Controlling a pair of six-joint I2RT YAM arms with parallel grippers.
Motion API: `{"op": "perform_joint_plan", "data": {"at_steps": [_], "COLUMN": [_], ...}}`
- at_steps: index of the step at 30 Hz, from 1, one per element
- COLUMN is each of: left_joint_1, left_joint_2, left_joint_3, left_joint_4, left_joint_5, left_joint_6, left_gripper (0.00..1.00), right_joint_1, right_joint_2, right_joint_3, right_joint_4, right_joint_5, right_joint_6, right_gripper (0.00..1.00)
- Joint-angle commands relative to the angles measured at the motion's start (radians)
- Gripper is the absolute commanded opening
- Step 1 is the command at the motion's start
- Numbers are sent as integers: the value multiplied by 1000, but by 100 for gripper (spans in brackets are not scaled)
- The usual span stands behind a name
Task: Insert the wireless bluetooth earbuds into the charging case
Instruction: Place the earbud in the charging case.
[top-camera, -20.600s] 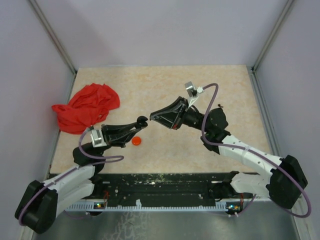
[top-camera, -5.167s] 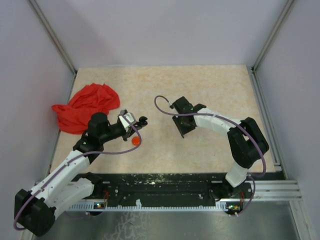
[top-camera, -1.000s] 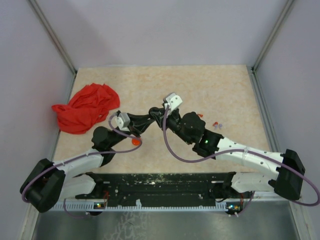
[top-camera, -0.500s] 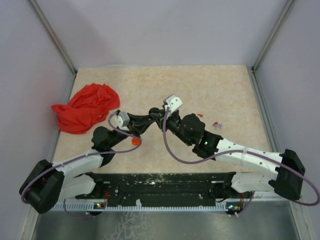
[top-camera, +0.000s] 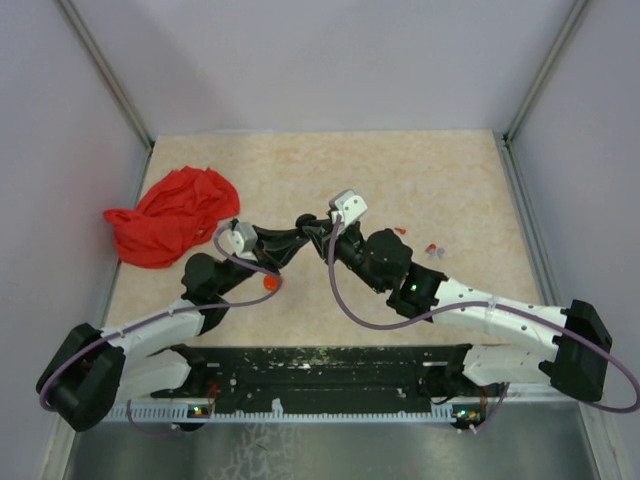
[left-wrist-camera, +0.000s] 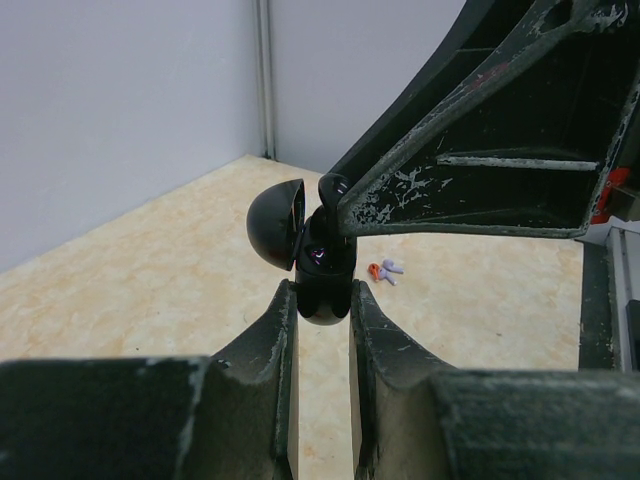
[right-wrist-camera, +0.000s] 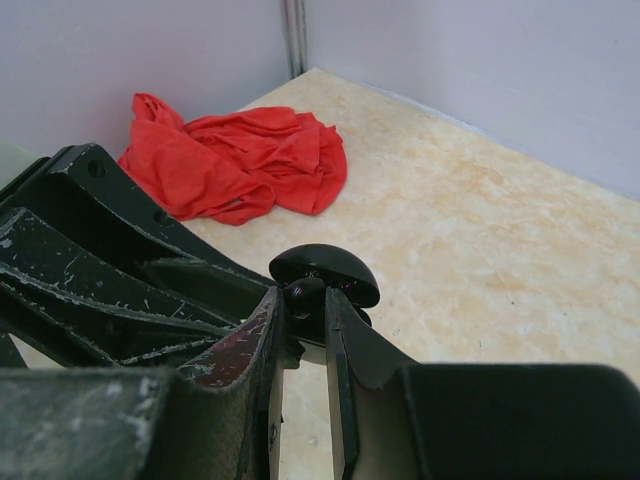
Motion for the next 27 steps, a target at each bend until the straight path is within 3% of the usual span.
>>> {"op": "perform_joint_plan", "data": {"at_steps": [1,9,27], "left_joint_1": [-2,-2,-15], "left_joint_2": [-17,-11,6], "left_joint_3": [8,30,25], "left_joint_4": [15,-3,13], "left_joint_5": [-6,-34,-58], "left_joint_6": [-25,-41,22], "left_gripper": [0,0,0], "right_joint_1": [14,14,16], "right_joint_2": [-25,-7,29], "right_joint_3": [11,21,115], "right_joint_4": [31,-8,-168], "right_joint_5": [31,23,8], "right_joint_6": [-20,-2,91], "right_gripper": [7,8,22]}}
